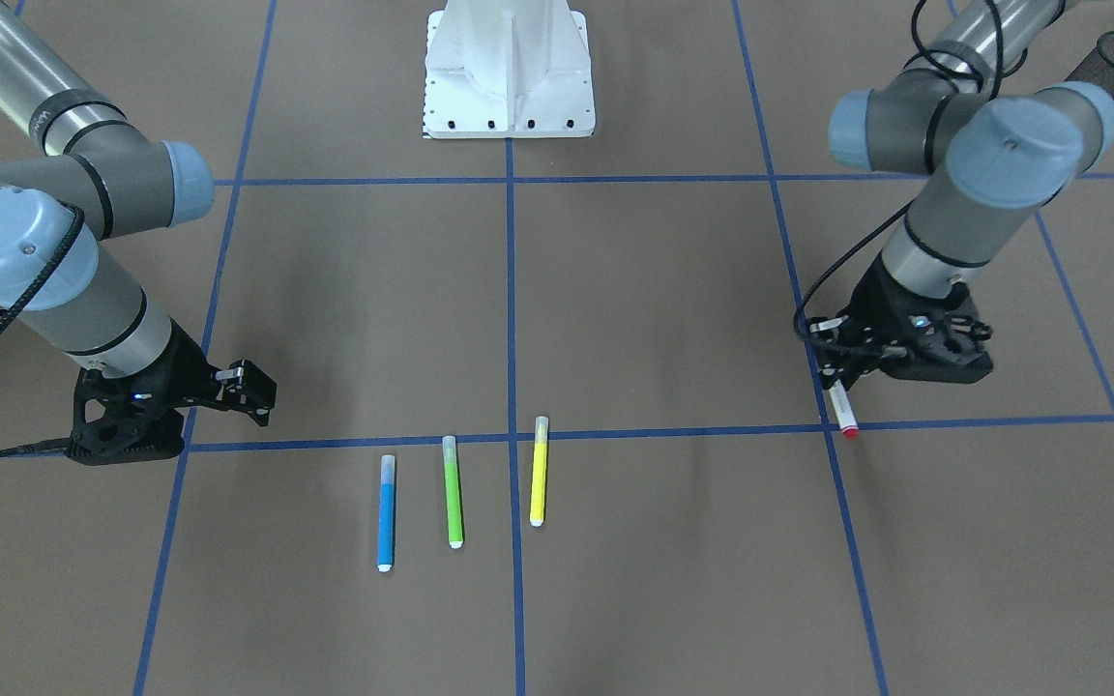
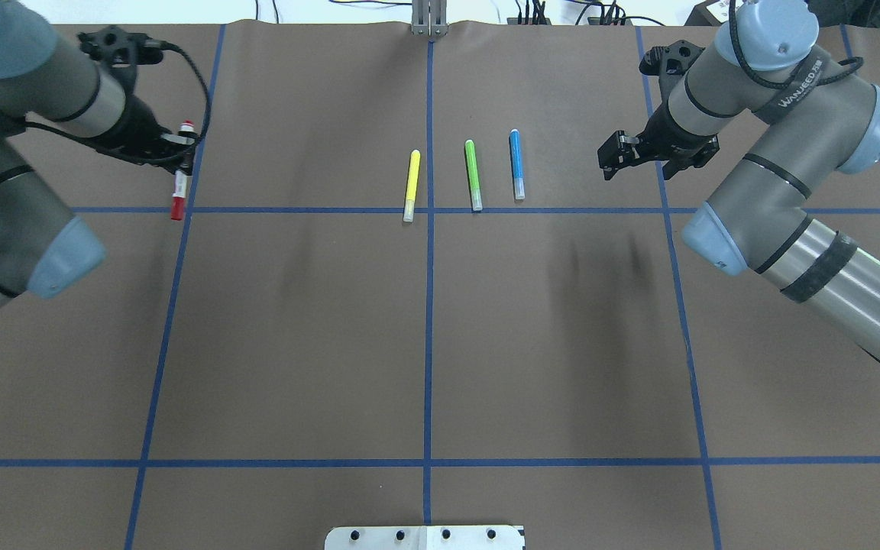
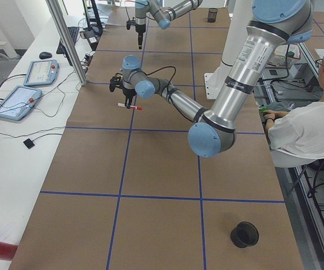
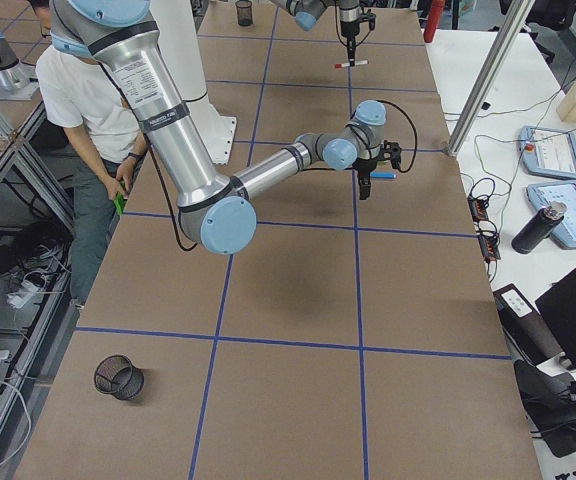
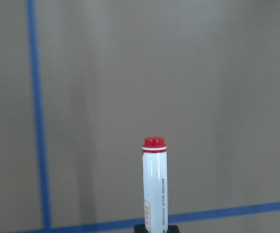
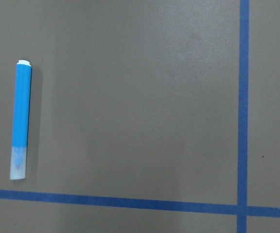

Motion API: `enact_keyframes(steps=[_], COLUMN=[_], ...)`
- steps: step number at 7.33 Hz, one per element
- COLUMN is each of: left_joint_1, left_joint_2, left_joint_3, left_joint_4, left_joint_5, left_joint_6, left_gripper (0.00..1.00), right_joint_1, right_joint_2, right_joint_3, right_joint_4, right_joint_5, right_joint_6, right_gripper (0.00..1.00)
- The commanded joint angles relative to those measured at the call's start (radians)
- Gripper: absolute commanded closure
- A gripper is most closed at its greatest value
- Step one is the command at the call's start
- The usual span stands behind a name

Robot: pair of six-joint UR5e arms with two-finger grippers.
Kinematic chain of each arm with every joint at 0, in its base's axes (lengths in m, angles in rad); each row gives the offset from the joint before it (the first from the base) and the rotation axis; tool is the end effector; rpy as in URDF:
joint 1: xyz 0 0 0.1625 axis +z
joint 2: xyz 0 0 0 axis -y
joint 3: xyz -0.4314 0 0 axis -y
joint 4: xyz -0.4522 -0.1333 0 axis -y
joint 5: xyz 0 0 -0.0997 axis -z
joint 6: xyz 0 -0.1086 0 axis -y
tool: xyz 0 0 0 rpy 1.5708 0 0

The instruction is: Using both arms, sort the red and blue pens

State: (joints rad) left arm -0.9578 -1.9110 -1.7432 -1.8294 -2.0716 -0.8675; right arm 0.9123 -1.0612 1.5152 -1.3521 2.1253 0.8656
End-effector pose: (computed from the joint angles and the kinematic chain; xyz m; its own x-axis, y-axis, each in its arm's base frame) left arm 0.3225 -0.5995 0.3462 0.6542 0.0561 -0.7543 0.1336 0.9730 0.1882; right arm -0.4002 -0.6416 0.3509 0.6702 -0.0343 0.7414 -0.0489 0.9947 0.0903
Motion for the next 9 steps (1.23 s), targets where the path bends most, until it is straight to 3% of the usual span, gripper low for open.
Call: enact_keyframes(steps=[1,3,5,6,7,8,9], left_joint_1=[-0.083,-0.167,-0.266,-0.332,-0.395,-0.459,-0.567], left_joint_2=[0.227,0.401,0.524,0.608,0.659,0.679,0.713], left_joint_3=[-0.165,-0.203,-0.171,-0.136,-0.037,0.041,0.053], left_joint_4=[-0.043,-0.193,-0.360,-0.470,-0.672,-0.794,-0.833], left_joint_5=[-0.004,-0.007,-0.072,-0.117,-0.158,-0.235,-0.289], left_joint_6=[0.005,-0.002,-0.005,0.007,0.004,-0.002,0.004], left_gripper=[1.00,1.00,1.00,1.00,1.00,1.00,1.00], right_joint_1=[-0.004,-0.004,-0.004,-0.006,-0.006,-0.015,-0.036], right_joint_2=[0.012,0.030,0.093,0.099,0.101,0.102,0.115], right_joint_3=[-0.010,-0.024,-0.081,-0.088,-0.092,-0.092,-0.093], right_joint_4=[0.002,0.001,0.001,0.004,0.025,0.030,0.030], right_joint_5=[-0.002,-0.027,-0.039,-0.053,-0.065,-0.092,-0.134], right_joint_6=[0.010,0.012,0.024,0.044,0.052,0.078,0.087], right_gripper=[0.01,0.01,0.01,0.01,0.01,0.01,0.01])
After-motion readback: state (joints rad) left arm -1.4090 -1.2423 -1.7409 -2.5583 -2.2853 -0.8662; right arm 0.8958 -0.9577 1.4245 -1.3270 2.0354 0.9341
